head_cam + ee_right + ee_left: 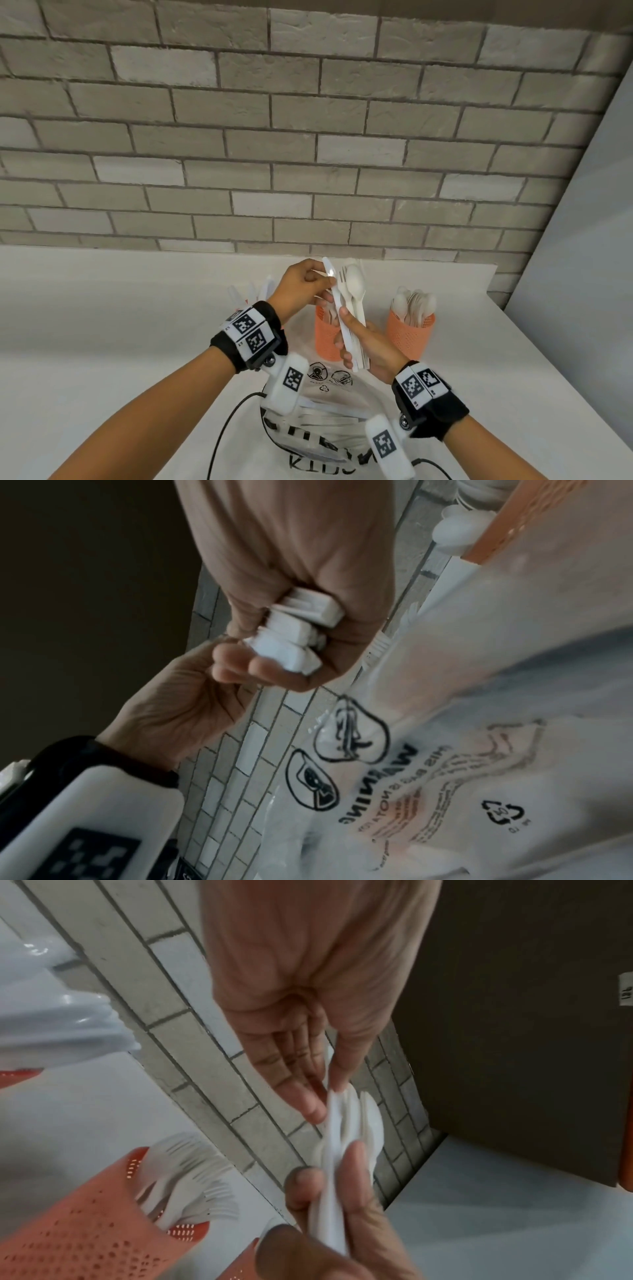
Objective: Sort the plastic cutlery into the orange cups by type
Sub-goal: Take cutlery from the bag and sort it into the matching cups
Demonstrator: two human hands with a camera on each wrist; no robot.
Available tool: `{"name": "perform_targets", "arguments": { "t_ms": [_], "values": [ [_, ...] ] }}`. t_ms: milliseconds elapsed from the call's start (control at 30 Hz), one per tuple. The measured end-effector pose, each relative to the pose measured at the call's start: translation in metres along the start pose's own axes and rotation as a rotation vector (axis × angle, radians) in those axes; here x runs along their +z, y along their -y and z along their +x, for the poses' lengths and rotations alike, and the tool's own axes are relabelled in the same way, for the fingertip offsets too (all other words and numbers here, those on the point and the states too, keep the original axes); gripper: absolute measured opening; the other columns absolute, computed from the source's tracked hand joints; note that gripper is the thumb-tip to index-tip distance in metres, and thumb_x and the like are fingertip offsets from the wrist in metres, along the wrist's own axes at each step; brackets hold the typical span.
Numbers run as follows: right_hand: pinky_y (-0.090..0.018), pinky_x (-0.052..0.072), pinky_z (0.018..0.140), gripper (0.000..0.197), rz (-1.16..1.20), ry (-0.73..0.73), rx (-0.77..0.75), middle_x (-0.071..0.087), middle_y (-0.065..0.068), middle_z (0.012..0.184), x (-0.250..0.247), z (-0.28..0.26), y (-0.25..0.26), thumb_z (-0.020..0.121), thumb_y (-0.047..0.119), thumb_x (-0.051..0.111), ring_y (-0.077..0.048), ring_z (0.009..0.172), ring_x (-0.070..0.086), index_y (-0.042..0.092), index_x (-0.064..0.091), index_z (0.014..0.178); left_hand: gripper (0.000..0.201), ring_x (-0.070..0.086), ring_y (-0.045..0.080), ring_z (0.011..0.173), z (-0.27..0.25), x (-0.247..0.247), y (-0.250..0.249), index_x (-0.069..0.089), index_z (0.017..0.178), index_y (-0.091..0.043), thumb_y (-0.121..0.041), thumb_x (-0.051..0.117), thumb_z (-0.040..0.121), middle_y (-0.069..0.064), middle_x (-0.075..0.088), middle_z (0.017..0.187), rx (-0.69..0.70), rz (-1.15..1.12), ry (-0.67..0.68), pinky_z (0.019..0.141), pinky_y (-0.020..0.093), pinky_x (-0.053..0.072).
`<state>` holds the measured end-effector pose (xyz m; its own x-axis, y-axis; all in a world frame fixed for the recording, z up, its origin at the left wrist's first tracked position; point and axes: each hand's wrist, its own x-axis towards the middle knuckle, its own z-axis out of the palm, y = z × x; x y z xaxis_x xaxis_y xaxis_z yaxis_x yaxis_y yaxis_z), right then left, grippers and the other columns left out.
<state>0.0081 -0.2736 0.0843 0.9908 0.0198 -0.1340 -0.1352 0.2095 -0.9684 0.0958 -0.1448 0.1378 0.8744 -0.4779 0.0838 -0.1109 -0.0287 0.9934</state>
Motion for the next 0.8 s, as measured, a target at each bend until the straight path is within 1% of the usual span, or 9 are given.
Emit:
{"name": "perform_targets", "arguments": {
  "t_ms": [67, 133, 200, 300, 400, 467, 533, 600, 800],
  "values": [
    [-0.019, 0.04, 0.037, 0.038, -0.028, -0.013, 0.009, 0.057, -0.003, 0.052, -0.002, 0.001, -0.001, 0.089, 0.043, 0.046, -0.011, 0.036, 0.048, 0.009, 0.058, 0.077, 0.018, 0.063, 0.005, 0.049, 0.001, 0.001, -0.001, 0.052, 0.101, -0.004, -0.002, 0.061, 0.086, 0.008, 0.062, 0.077, -0.02, -0.002, -0.011, 0.052, 0.018, 0.054],
    [-0.02, 0.043, 0.039, 0.039, -0.04, -0.019, 0.028, 0.06, -0.004, 0.054, -0.006, 0.001, -0.002, 0.09, 0.044, 0.046, -0.011, 0.039, 0.052, 0.008, 0.059, 0.078, 0.017, 0.064, 0.01, 0.055, 0.002, -0.001, -0.004, 0.048, 0.1, -0.005, -0.002, 0.059, 0.088, 0.011, 0.061, 0.084, -0.019, -0.006, -0.035, 0.051, 0.017, 0.054],
    [-0.02, 0.045, 0.041, 0.038, -0.025, -0.025, 0.05, 0.06, -0.005, 0.056, -0.008, 0.0, -0.002, 0.092, 0.043, 0.046, -0.012, 0.041, 0.054, 0.01, 0.06, 0.079, 0.02, 0.062, 0.017, 0.063, 0.005, -0.008, -0.009, 0.044, 0.104, -0.008, -0.001, 0.055, 0.089, 0.013, 0.059, 0.092, 0.033, -0.039, -0.126, 0.052, 0.018, 0.054],
    [-0.021, 0.047, 0.041, 0.032, -0.018, -0.088, 0.064, 0.062, -0.004, 0.055, -0.015, 0.001, -0.003, 0.092, 0.04, 0.048, -0.013, 0.04, 0.056, 0.011, 0.055, 0.081, 0.036, 0.061, 0.018, 0.071, 0.012, -0.032, -0.019, 0.038, 0.118, -0.013, 0.004, 0.051, 0.089, 0.007, 0.056, 0.091, 0.183, -0.062, -0.319, 0.053, 0.017, 0.056],
    [-0.021, 0.042, 0.039, 0.029, -0.026, -0.111, 0.06, 0.051, 0.002, 0.046, -0.022, 0.0, -0.005, 0.087, 0.043, 0.051, -0.01, 0.036, 0.047, 0.013, 0.049, 0.082, 0.044, 0.06, 0.021, 0.075, 0.016, -0.068, -0.016, 0.039, 0.128, -0.018, 0.001, 0.051, 0.09, 0.007, 0.053, 0.091, 0.371, 0.139, -0.456, 0.059, 0.025, 0.055],
    [-0.018, 0.035, 0.036, 0.026, 0.0, -0.107, 0.078, 0.038, 0.007, 0.042, -0.025, -0.001, -0.005, 0.092, 0.039, 0.048, -0.006, 0.032, 0.036, 0.015, 0.045, 0.084, 0.041, 0.062, 0.027, 0.076, 0.016, -0.088, -0.008, 0.04, 0.129, -0.02, -0.006, 0.05, 0.092, 0.007, 0.055, 0.094, 0.425, 0.398, -0.496, 0.067, 0.035, 0.054],
    [-0.016, 0.027, 0.033, 0.025, 0.033, -0.1, 0.095, 0.029, 0.009, 0.042, -0.026, -0.002, -0.005, 0.094, 0.039, 0.045, -0.004, 0.031, 0.027, 0.016, 0.043, 0.083, 0.039, 0.065, 0.029, 0.076, 0.015, -0.101, 0.005, 0.04, 0.129, -0.021, -0.01, 0.049, 0.093, 0.007, 0.058, 0.096, 0.413, 0.611, -0.511, 0.072, 0.04, 0.053],
    [-0.014, 0.023, 0.031, 0.027, 0.074, -0.084, 0.104, 0.026, 0.01, 0.041, -0.026, -0.001, -0.004, 0.094, 0.04, 0.043, -0.002, 0.029, 0.023, 0.016, 0.045, 0.08, 0.038, 0.065, 0.029, 0.077, 0.013, -0.107, 0.021, 0.04, 0.13, -0.02, -0.013, 0.048, 0.093, 0.009, 0.061, 0.099, 0.377, 0.743, -0.496, 0.073, 0.039, 0.052],
    [-0.013, 0.02, 0.029, 0.033, 0.179, 0.013, 0.138, 0.025, 0.009, 0.039, -0.024, -0.003, -0.002, 0.092, 0.045, 0.039, -0.002, 0.028, 0.022, 0.015, 0.051, 0.087, 0.033, 0.066, 0.027, 0.084, 0.005, -0.102, 0.068, 0.045, 0.126, -0.021, -0.017, 0.049, 0.093, 0.007, 0.066, 0.095, 0.244, 0.901, -0.438, 0.068, 0.03, 0.047]
  ]
}}
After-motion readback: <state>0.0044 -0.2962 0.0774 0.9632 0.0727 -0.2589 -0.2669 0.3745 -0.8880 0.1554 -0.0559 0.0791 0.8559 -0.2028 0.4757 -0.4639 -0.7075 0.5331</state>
